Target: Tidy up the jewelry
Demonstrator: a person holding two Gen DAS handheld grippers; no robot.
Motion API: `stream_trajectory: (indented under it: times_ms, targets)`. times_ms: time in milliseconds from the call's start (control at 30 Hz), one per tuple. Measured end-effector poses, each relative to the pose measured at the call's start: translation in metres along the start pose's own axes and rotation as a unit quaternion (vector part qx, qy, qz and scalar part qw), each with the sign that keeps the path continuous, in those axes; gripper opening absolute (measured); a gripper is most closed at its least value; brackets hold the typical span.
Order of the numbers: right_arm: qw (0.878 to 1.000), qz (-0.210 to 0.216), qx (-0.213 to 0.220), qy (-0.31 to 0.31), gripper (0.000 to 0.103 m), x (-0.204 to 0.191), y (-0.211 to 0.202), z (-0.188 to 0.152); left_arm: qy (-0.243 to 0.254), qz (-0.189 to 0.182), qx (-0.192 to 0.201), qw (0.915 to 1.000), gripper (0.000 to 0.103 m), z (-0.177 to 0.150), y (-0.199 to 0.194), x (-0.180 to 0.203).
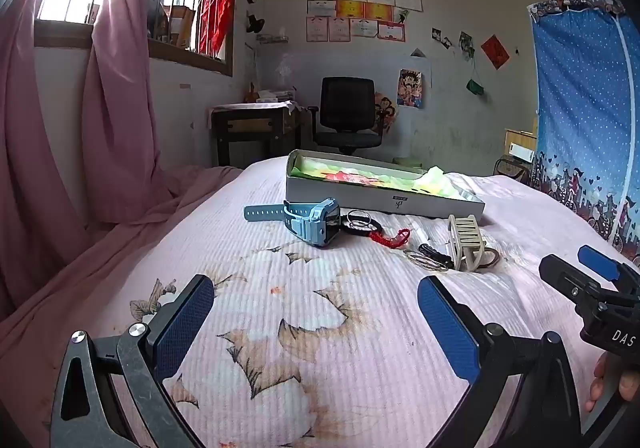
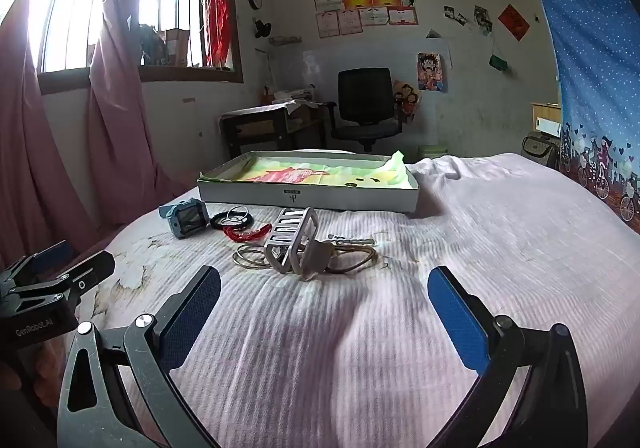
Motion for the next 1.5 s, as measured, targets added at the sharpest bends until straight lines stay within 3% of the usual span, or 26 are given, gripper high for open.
stream_trajectory:
  times_ms: [1500]
  targets:
    - [1.0,-0.001,0.004,0.001,0.102,0.0008,-0.0036,0.0009,0.003,0.0,0.003,1.0,0.103,0.0004,-0.0001,0.0001]
Point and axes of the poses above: each gripper's, at about its wrist camera, not at the fingertips, and y roughly the way its jaws point, x to its right, z to its top, the point moved 10 cm from there along y, roughly the way its jaws point, and after that the axes turned 7 degrees about z, right-handed, at the moved point
